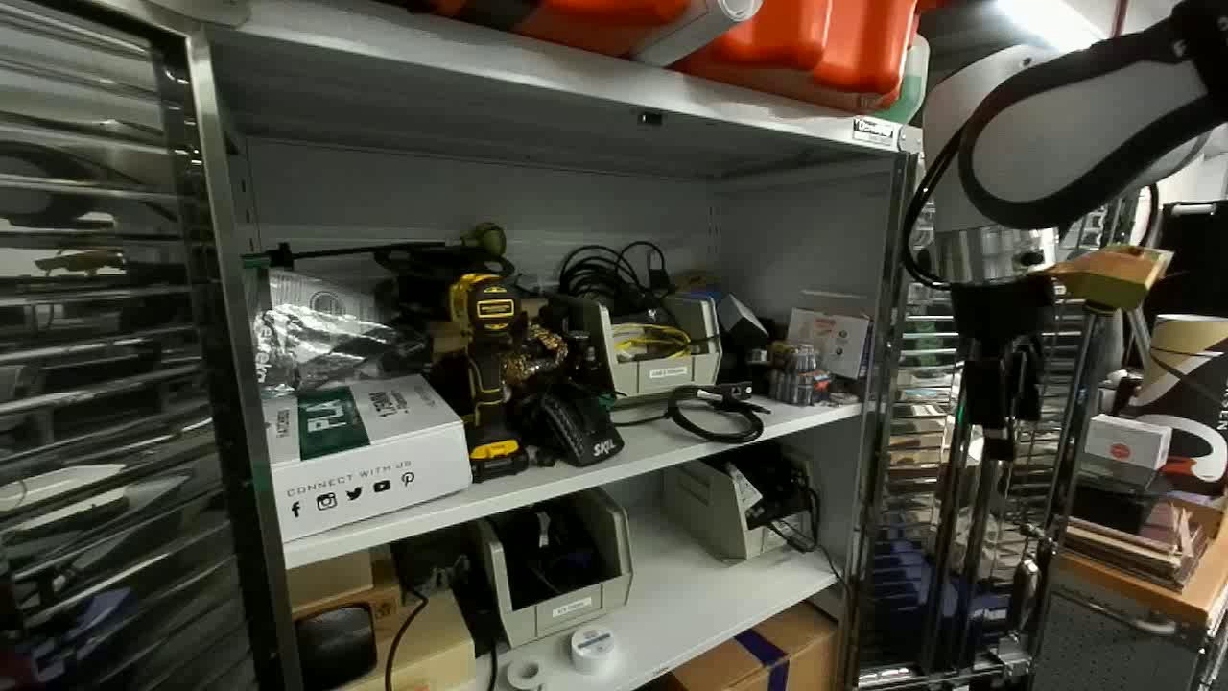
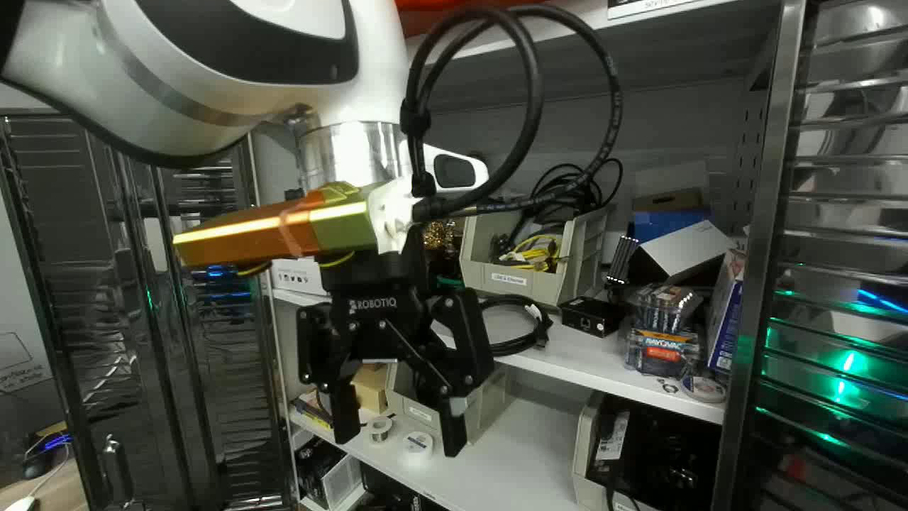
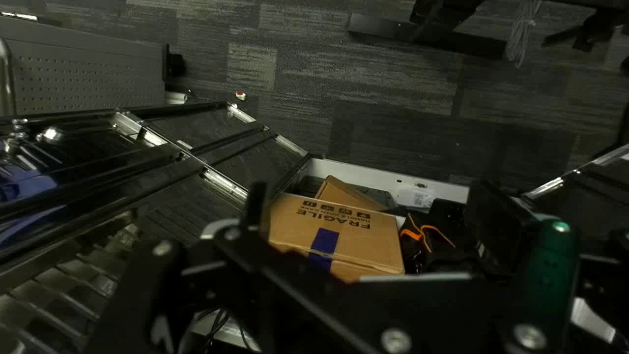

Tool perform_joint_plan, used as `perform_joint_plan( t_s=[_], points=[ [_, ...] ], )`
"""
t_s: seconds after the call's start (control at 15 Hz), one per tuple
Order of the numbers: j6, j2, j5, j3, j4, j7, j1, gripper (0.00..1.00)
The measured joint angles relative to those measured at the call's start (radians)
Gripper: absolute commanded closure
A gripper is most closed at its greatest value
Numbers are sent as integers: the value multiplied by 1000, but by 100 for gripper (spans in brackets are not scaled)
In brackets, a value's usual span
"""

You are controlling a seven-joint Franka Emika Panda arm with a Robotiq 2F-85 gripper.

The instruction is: Put the black cable in the compartment.

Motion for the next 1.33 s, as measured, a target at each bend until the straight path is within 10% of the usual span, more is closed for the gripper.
perform_joint_plan(
  t_s=[0.8,1.33],
  points=[
    [6,58,19,0,32,57,6,0],
    [69,356,103,24,363,350,25,0]
  ],
)
